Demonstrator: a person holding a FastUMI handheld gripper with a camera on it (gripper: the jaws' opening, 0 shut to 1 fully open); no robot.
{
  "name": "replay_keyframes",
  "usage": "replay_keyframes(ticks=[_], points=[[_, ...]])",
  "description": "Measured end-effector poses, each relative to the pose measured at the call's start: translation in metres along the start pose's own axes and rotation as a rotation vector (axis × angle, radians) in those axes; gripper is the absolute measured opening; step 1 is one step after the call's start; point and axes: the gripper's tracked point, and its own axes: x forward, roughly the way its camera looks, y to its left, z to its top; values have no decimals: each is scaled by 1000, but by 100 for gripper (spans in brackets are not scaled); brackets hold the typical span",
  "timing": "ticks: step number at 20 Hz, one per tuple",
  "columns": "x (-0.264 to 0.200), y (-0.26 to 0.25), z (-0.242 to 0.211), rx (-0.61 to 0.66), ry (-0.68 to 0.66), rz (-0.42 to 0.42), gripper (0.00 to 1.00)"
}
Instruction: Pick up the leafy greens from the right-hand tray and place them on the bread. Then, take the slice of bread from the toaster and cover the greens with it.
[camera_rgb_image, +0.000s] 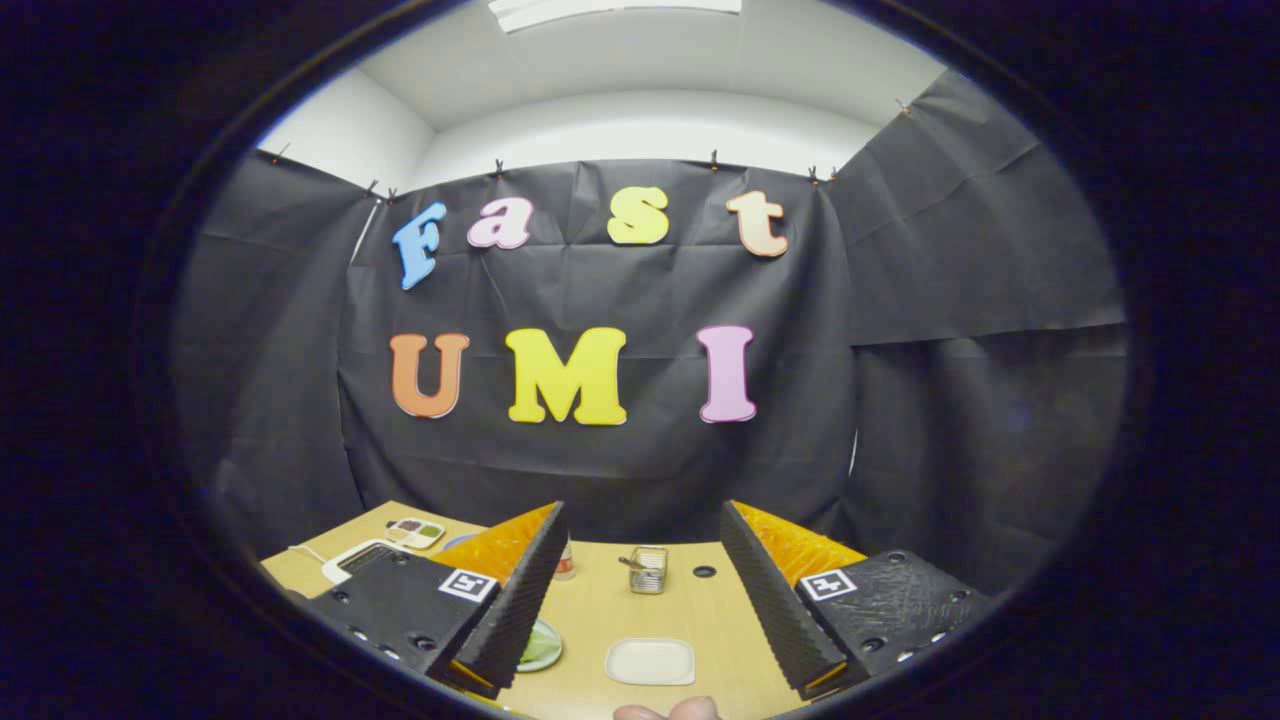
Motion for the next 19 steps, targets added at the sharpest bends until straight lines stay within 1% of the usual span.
replay_keyframes(ticks=[4, 7, 14, 19], points=[[-21, 6, -5, 16, 2, 3, 94], [-28, 11, -9, 25, 10, -1, 94], [-25, 24, -16, 47, 21, -5, 94], [-23, 33, -14, 37, 24, 0, 94]])
